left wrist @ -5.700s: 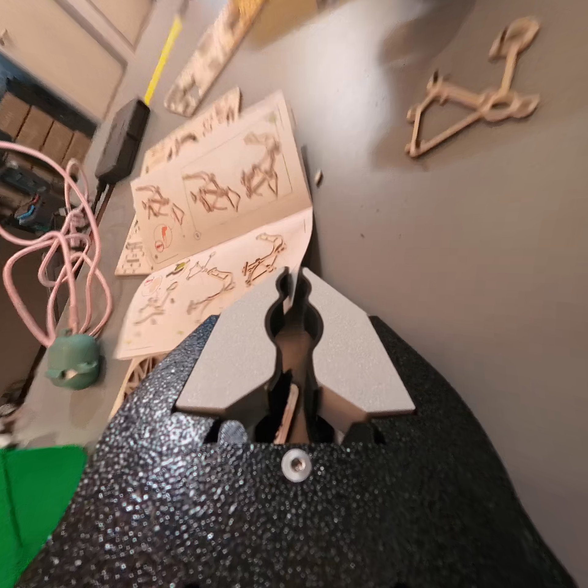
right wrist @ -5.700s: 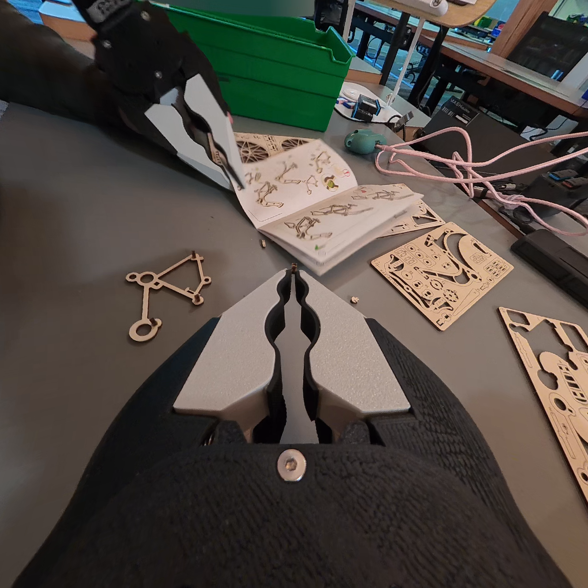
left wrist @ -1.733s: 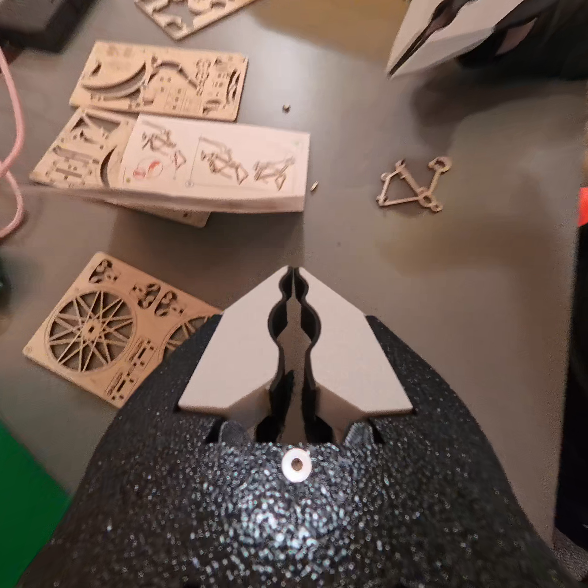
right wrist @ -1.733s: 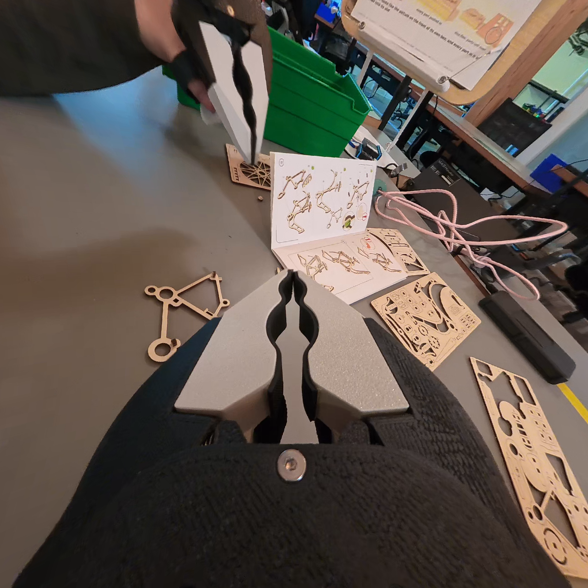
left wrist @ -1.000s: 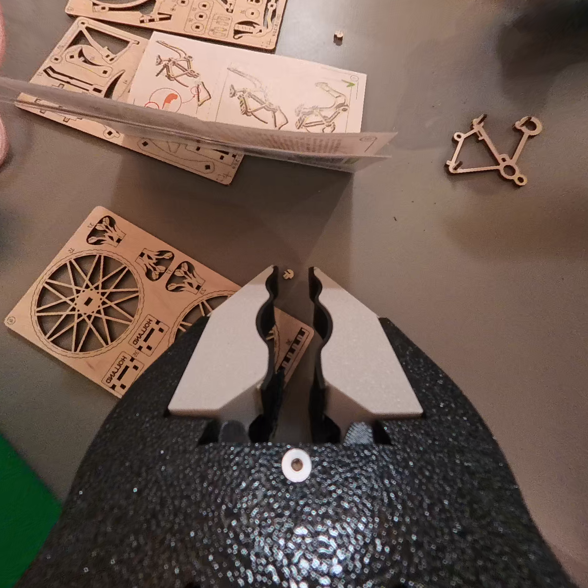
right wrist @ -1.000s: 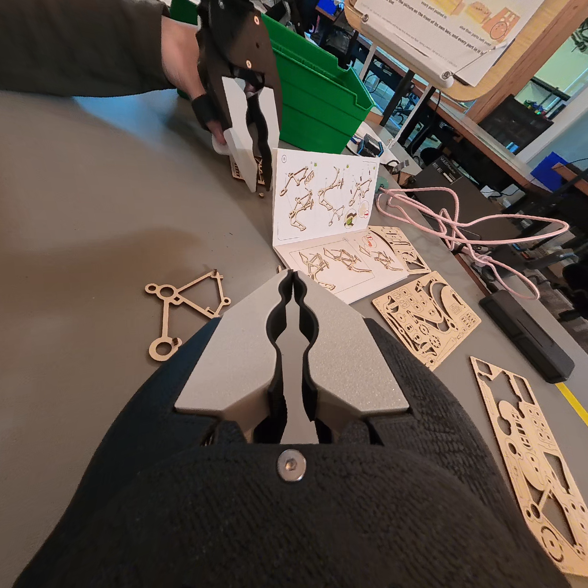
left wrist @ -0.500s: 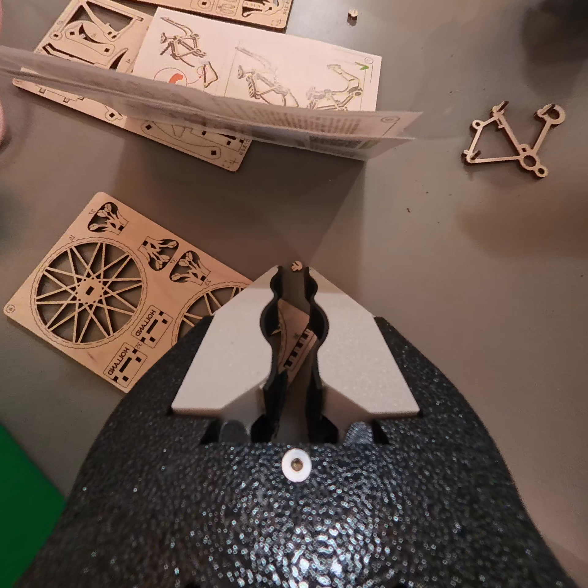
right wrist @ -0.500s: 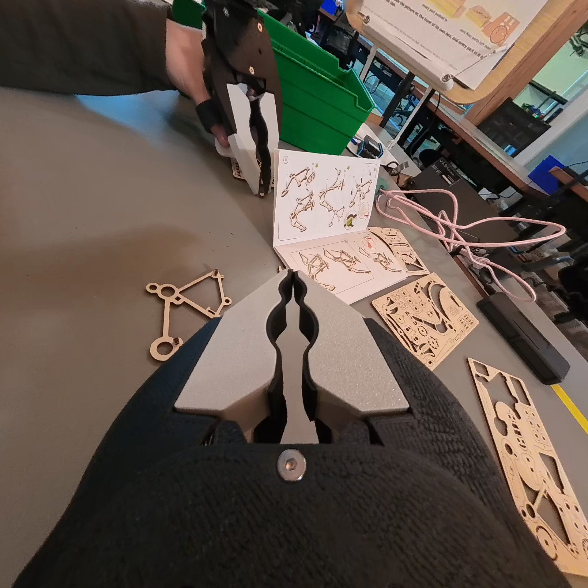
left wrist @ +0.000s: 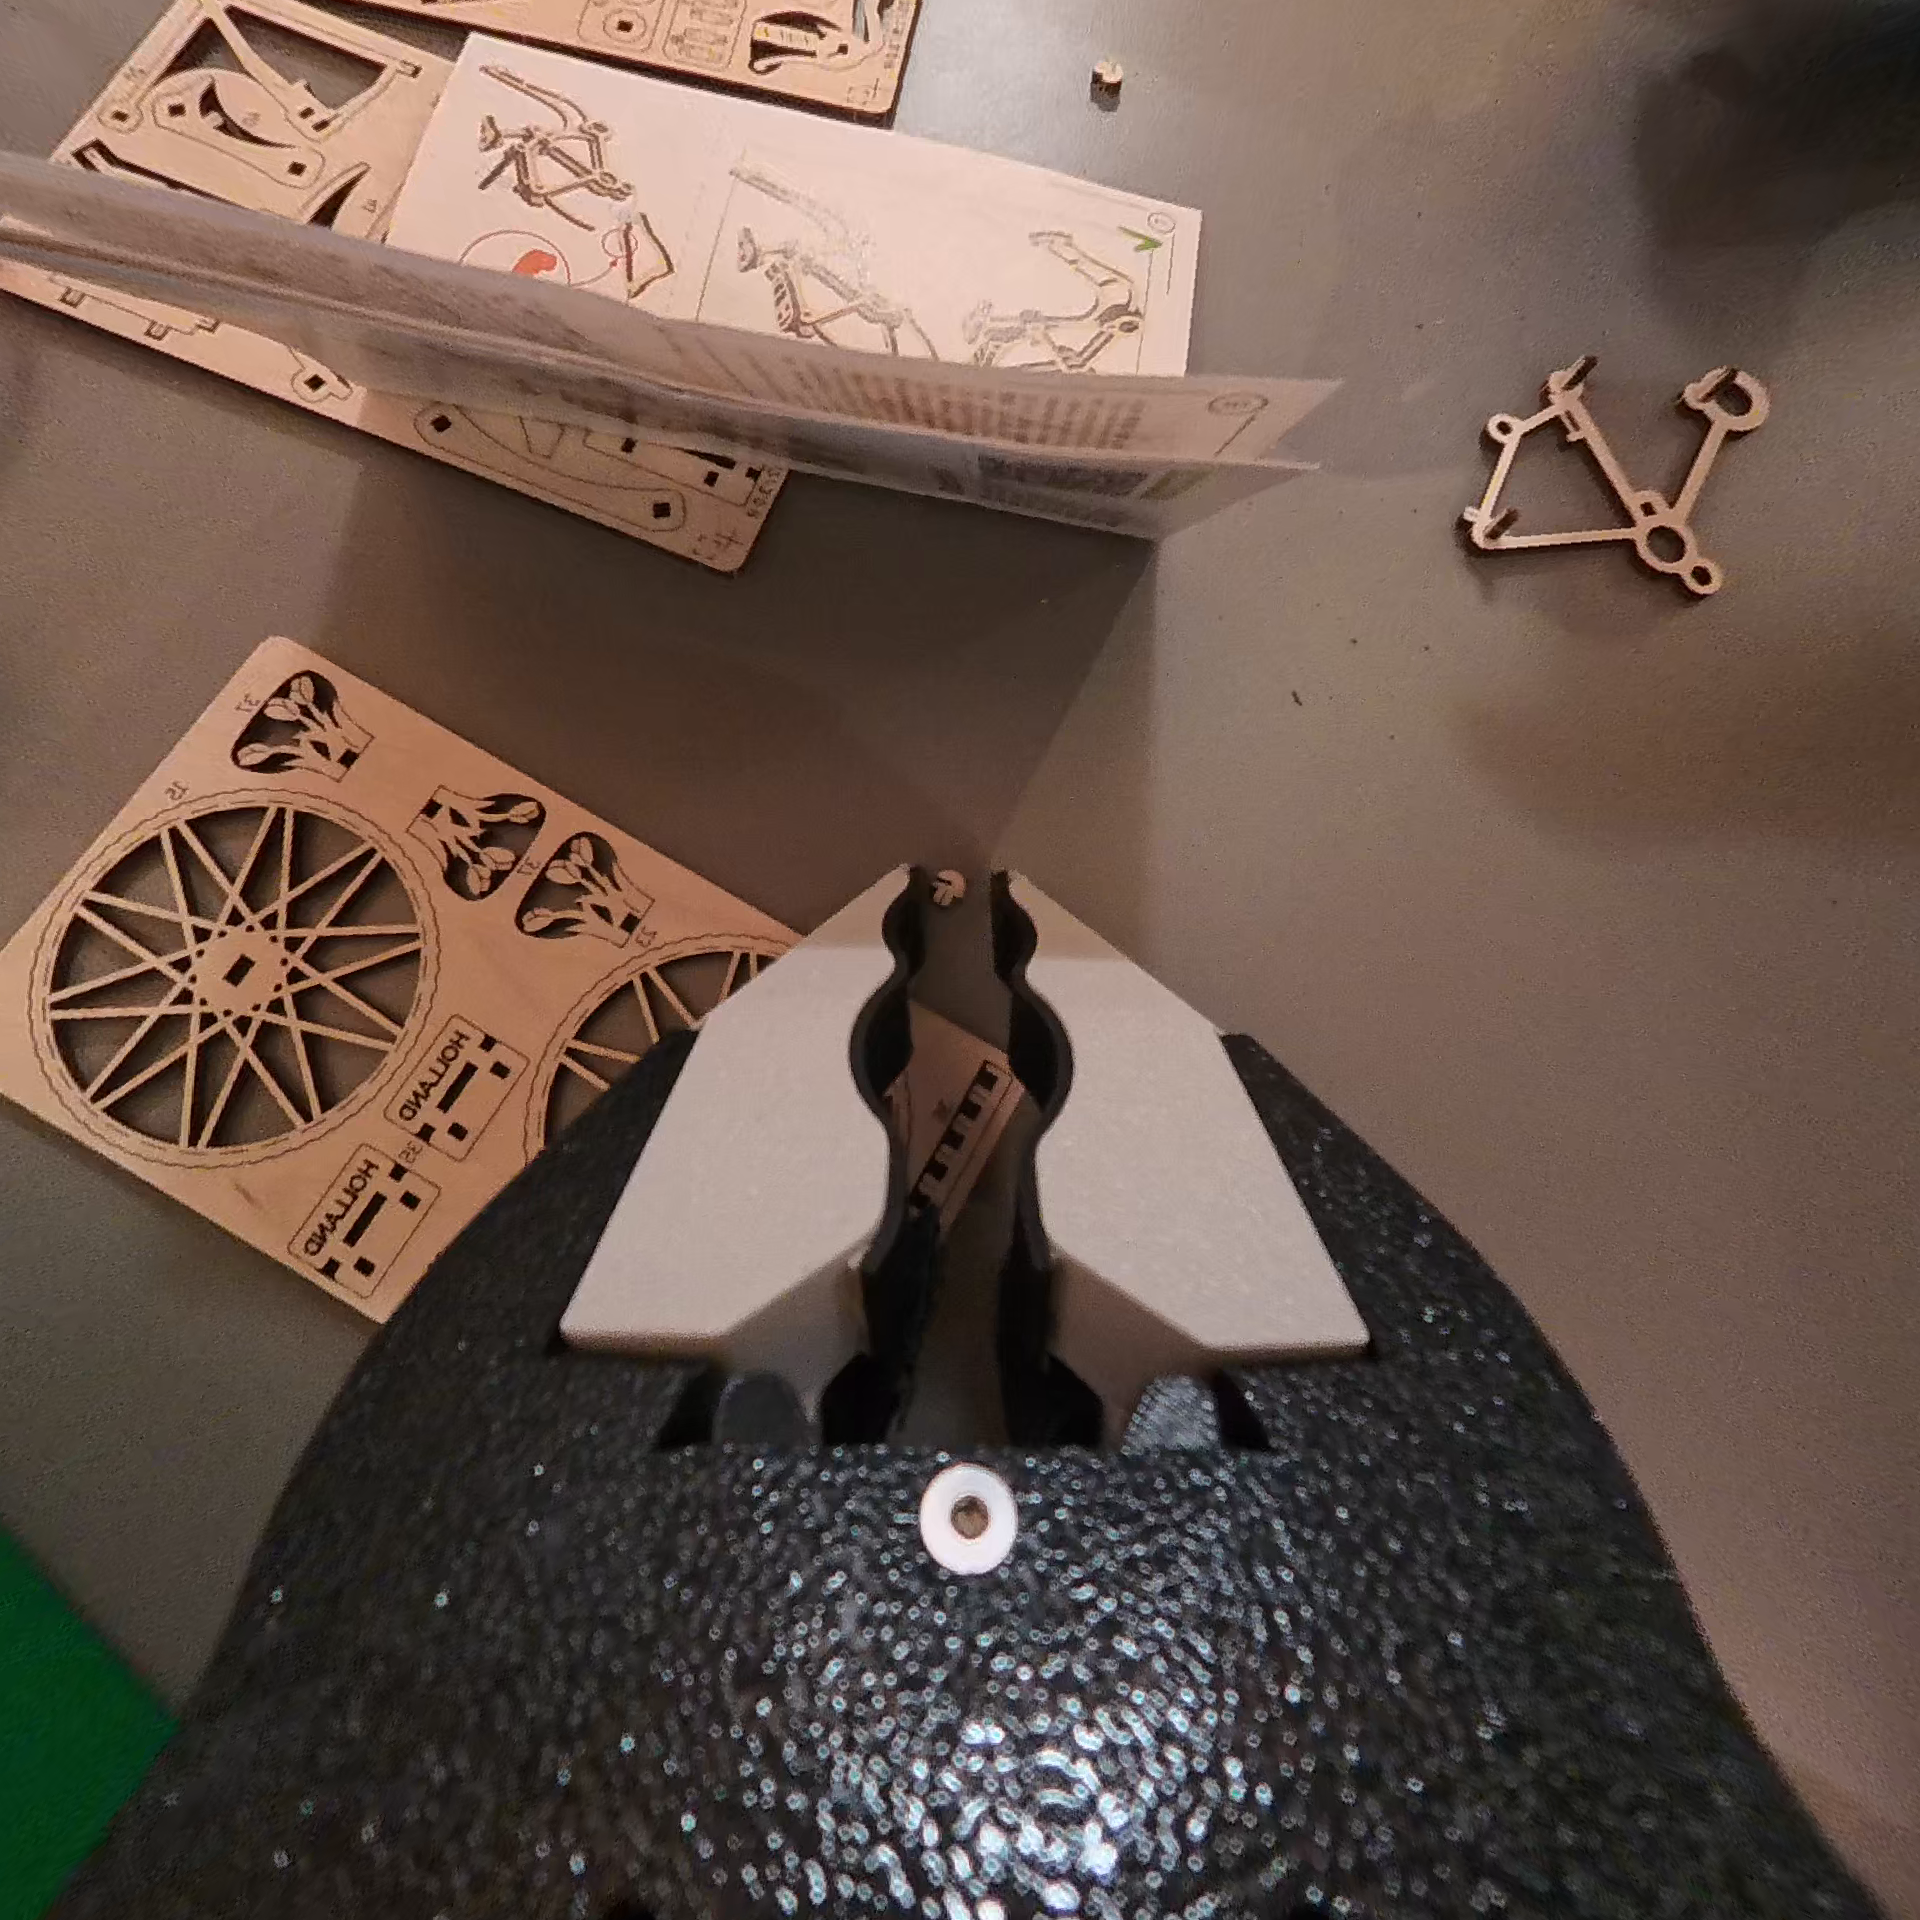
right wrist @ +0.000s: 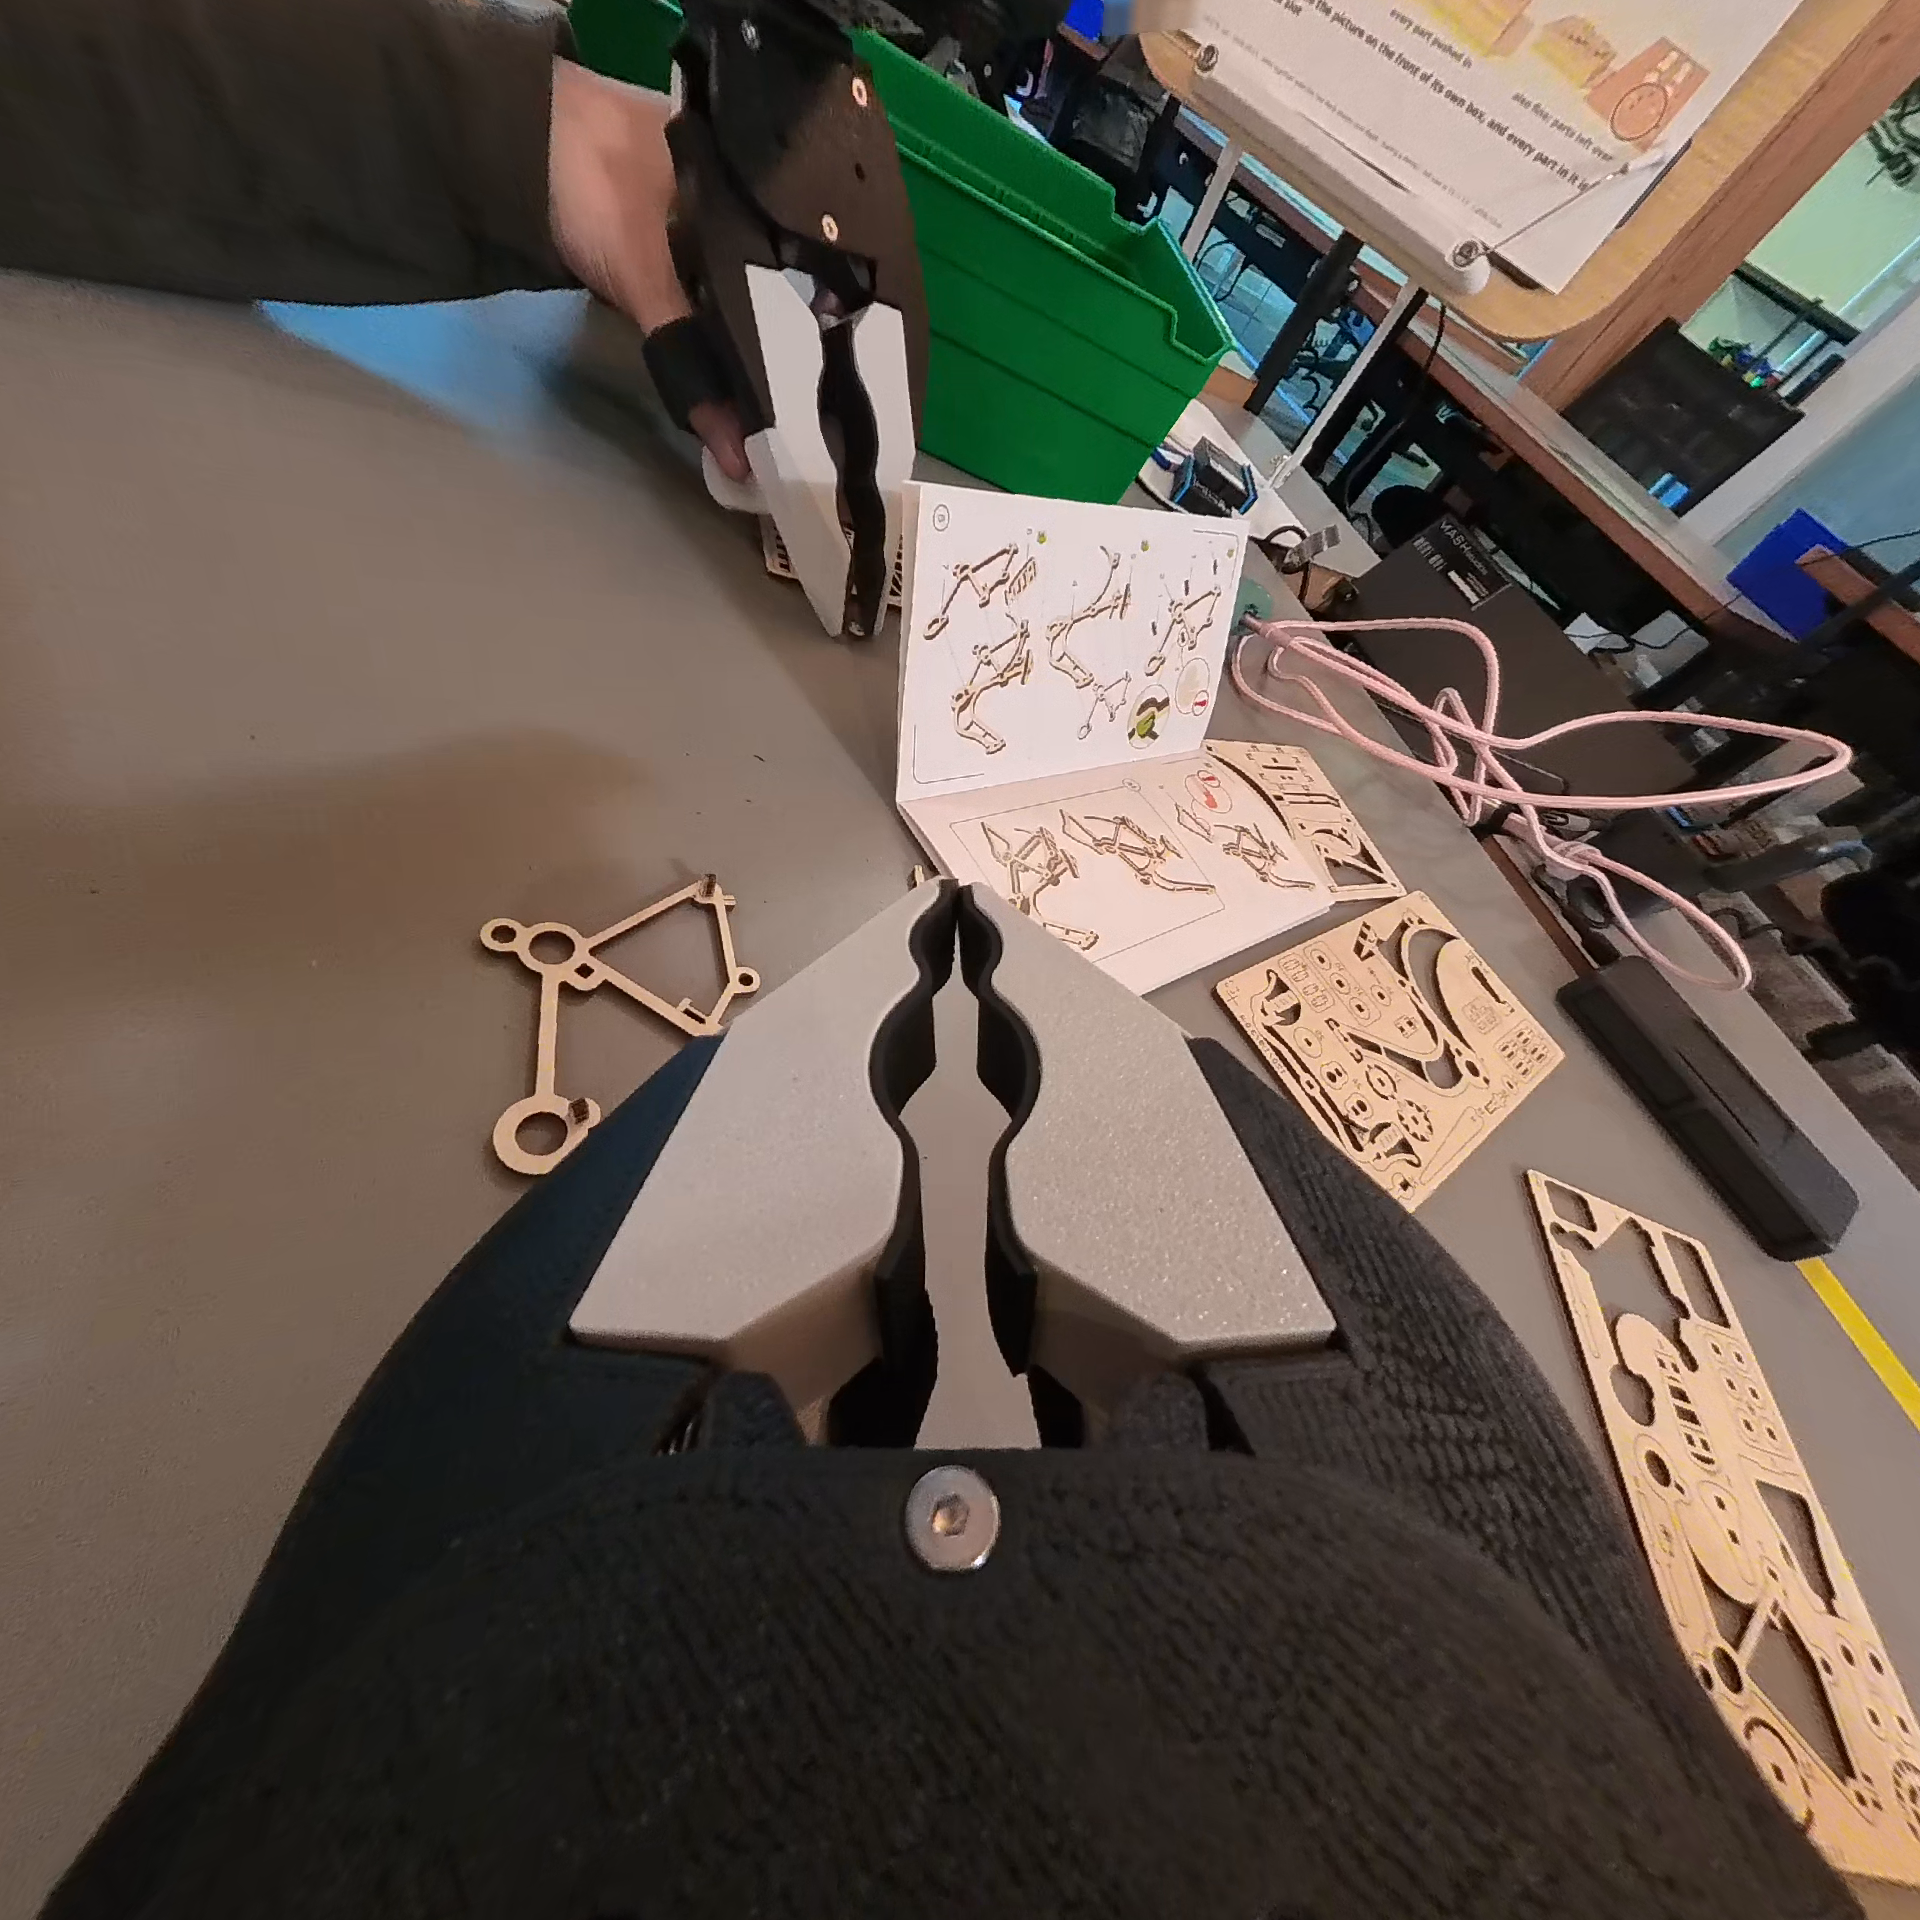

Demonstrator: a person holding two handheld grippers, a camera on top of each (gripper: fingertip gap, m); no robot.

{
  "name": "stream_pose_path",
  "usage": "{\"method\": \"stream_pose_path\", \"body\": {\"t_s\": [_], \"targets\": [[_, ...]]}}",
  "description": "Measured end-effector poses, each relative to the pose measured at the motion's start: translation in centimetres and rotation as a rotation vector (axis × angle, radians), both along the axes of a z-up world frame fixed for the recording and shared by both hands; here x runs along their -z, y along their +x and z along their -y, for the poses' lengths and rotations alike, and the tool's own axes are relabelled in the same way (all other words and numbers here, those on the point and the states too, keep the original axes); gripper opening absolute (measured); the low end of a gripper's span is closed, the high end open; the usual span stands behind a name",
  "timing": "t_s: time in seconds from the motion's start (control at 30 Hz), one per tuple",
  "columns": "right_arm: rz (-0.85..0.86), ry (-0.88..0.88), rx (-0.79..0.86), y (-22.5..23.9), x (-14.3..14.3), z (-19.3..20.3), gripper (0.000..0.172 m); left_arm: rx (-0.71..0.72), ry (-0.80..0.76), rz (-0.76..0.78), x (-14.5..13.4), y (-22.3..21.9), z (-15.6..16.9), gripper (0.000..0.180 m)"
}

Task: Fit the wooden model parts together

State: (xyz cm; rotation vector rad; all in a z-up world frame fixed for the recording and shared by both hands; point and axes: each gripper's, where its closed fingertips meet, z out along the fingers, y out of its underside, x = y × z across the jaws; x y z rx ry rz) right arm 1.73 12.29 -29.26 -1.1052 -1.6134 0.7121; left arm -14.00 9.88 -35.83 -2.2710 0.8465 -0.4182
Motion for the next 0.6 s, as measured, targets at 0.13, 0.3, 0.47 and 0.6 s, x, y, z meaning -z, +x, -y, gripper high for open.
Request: {"method": "stream_pose_path", "body": {"t_s": [0.13,0.3,0.47,0.6], "targets": [[0.001,0.0,0.0,0.0,0.0,0.0,0.0,-0.009,-0.004,0.011,0.0,-0.2,0.0,0.006],[0.005,-0.001,-0.005,-0.1,0.1,0.1,0.0,0.053,0.0,-0.003,0.0,0.3,0.7,0.004],[-0.025,-0.064,-0.028,-0.1,-0.5,0.8,0.0,0.32,0.078,0.009,-1.7,4.3,3.5,0.004],[-0.037,-0.003,-0.034,-0.3,-1.0,1.3,0.0,0.478,0.307,-0.009,-4.0,8.7,3.9,0.003]]}}
